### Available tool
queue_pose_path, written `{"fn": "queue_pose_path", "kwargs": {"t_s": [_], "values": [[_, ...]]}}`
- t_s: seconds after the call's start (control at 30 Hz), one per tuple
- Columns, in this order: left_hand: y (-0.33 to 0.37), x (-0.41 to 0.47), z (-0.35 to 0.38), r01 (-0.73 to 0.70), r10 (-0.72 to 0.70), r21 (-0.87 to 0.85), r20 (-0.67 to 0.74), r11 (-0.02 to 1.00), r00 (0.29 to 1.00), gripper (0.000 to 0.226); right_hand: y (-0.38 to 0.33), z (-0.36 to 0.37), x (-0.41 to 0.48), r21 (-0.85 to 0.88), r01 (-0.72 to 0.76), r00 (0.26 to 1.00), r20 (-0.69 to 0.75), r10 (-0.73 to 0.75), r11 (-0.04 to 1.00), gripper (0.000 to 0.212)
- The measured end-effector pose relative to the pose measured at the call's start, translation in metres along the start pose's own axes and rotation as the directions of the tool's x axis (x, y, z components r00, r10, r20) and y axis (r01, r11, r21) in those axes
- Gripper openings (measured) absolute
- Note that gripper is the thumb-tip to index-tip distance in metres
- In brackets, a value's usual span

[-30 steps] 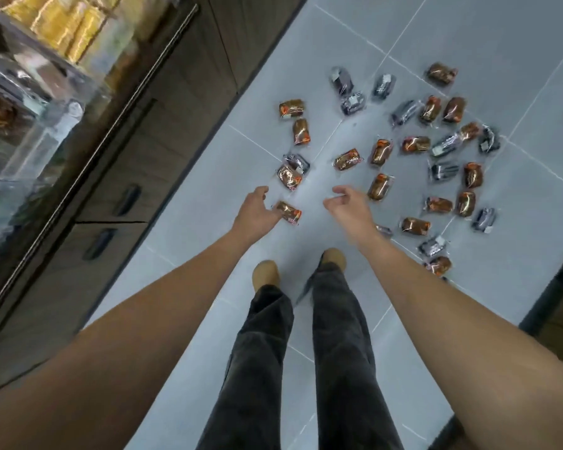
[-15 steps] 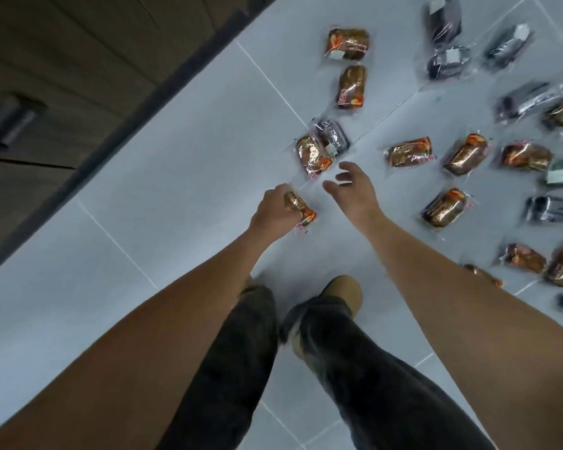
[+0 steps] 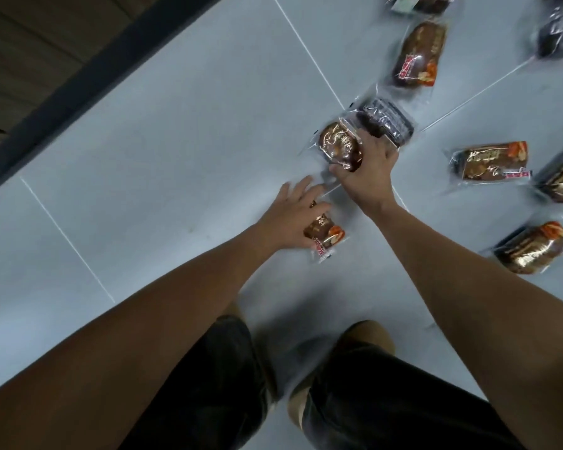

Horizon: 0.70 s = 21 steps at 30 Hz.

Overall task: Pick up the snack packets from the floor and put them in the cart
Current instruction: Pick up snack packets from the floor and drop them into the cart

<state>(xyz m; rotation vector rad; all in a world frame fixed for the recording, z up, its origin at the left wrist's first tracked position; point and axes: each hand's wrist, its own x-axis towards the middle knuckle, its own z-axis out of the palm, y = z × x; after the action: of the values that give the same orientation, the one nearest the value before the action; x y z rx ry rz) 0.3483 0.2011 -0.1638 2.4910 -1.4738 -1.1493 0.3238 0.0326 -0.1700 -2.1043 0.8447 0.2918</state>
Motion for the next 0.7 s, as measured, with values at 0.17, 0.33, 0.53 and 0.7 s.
{"fn": "queue_pose_path", "kwargs": {"t_s": [0.17, 0.33, 0.53, 0.7], "values": [[-0.015, -0.010, 0.004, 0.147, -0.140, 0.043, -0.128, 0.988, 0.982, 0.083, 0.000, 0.010, 0.003, -0.169, 0.044, 0.997, -0.054, -0.054, 0.985, 0.082], [-0.025, -0.013, 0.001, 0.066, -0.052, 0.146, -0.095, 0.987, 0.994, 0.080, -0.005, 0.010, 0.001, -0.227, 0.046, 0.998, -0.035, -0.055, 0.973, 0.072], [-0.013, -0.038, -0.022, 0.189, -0.189, -0.006, -0.050, 0.982, 0.981, 0.067, -0.022, -0.012, -0.027, -0.161, -0.012, 1.000, -0.019, 0.009, 0.987, 0.059], [0.011, -0.084, -0.076, 0.267, -0.274, -0.125, -0.040, 0.956, 0.961, 0.069, -0.060, -0.058, -0.072, -0.117, -0.047, 0.999, -0.027, 0.044, 0.992, 0.055]]}}
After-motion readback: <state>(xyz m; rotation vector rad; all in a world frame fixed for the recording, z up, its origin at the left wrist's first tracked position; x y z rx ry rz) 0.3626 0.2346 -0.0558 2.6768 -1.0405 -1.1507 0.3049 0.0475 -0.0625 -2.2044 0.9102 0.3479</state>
